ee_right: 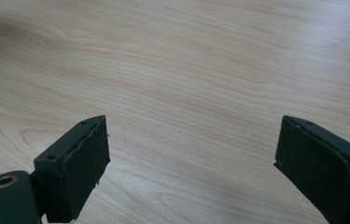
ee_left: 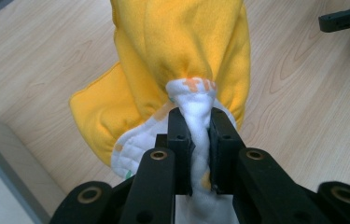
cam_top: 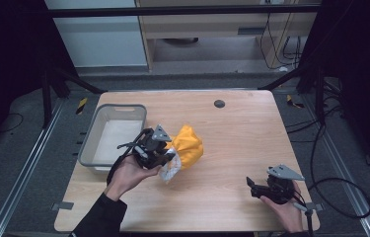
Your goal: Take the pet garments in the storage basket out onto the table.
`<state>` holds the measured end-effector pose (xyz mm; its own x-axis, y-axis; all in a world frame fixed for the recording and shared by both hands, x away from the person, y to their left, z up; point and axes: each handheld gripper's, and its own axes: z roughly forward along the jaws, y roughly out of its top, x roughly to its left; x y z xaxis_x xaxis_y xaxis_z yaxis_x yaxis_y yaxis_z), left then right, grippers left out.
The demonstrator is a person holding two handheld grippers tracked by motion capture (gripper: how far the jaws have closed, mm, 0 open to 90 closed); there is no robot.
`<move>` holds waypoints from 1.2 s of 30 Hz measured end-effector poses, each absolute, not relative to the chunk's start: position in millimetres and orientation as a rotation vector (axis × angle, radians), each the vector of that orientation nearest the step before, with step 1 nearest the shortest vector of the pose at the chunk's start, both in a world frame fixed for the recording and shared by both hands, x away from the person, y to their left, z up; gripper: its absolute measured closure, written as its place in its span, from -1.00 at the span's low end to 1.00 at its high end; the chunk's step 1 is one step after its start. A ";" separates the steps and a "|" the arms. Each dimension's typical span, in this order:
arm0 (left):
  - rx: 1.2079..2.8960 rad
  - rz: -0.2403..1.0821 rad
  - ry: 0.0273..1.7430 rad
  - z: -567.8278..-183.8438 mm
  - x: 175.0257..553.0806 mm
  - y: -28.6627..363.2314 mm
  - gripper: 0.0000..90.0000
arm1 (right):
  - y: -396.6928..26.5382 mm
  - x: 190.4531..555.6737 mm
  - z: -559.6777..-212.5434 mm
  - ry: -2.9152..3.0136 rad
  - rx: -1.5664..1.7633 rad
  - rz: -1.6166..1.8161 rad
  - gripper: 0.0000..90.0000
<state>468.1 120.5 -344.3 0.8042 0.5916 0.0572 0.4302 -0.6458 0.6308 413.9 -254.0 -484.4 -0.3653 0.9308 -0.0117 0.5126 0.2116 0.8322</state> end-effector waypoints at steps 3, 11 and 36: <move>2.380 0.333 0.750 -351.3 469.1 117.5 0.80 | -255.1 413.8 -483.6 1.947 1.340 1.039 -0.78; 2.412 0.306 0.753 -370.7 473.1 107.2 0.80 | -256.8 414.0 -483.5 1.936 1.354 1.036 -0.77; 2.447 0.255 0.736 -413.9 479.7 86.8 0.76 | -256.2 414.7 -485.3 1.956 1.355 1.023 -0.77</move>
<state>479.7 86.8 -413.9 0.8306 0.5565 0.0182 0.4489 -0.6886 0.5696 414.7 -256.2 -485.3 -0.3447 0.9386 -0.0130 0.5246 0.2041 0.8265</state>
